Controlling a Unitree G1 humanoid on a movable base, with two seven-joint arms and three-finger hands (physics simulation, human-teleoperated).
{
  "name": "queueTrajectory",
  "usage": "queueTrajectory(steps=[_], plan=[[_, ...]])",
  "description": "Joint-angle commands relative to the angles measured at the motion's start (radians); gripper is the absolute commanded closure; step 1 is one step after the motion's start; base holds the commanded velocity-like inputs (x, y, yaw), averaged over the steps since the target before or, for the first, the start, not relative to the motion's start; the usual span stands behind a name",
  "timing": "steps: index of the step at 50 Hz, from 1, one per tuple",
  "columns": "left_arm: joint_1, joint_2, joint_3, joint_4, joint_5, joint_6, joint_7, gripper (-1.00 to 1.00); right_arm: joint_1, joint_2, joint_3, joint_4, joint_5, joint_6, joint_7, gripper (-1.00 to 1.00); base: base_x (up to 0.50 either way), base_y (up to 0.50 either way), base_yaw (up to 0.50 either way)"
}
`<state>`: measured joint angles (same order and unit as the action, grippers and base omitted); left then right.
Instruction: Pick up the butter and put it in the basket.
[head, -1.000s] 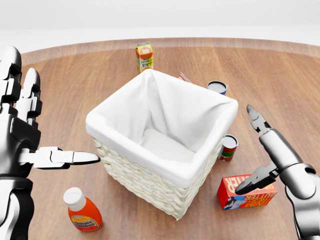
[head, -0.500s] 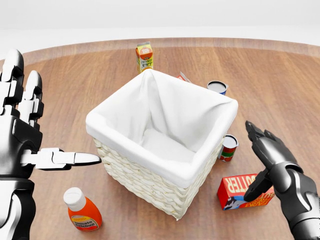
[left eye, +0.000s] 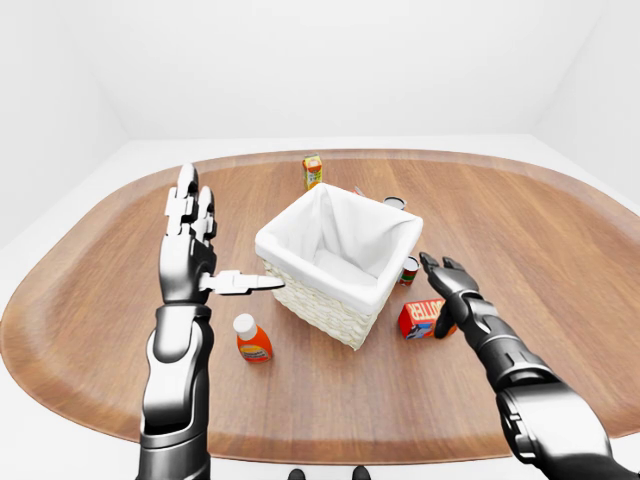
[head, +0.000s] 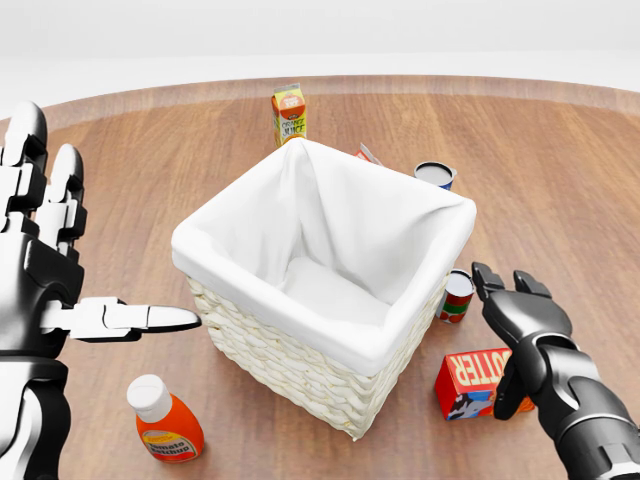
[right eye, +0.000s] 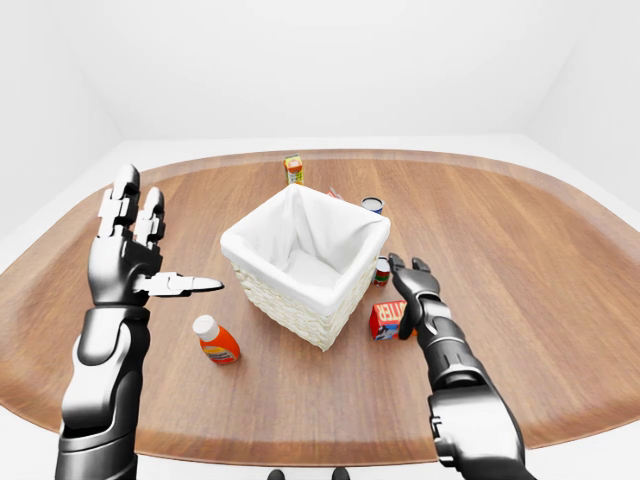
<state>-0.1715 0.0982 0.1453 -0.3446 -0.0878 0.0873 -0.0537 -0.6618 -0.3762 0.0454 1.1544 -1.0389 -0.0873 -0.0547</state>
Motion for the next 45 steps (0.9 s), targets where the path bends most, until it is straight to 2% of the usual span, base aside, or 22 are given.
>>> queueTrajectory(steps=[1,45], plan=[[0.000,0.002,0.003,0.000,-0.003,0.000,0.000,-1.00,-0.035,0.030,0.031,0.087,-0.044,0.000,-0.023,-1.00,0.00,0.00,0.00],[-0.002,0.002,0.002,0.014,-0.005,0.000,0.003,-1.00,-0.073,0.089,0.052,0.196,-0.101,0.000,0.029,-1.00,0.00,0.00,0.00]])
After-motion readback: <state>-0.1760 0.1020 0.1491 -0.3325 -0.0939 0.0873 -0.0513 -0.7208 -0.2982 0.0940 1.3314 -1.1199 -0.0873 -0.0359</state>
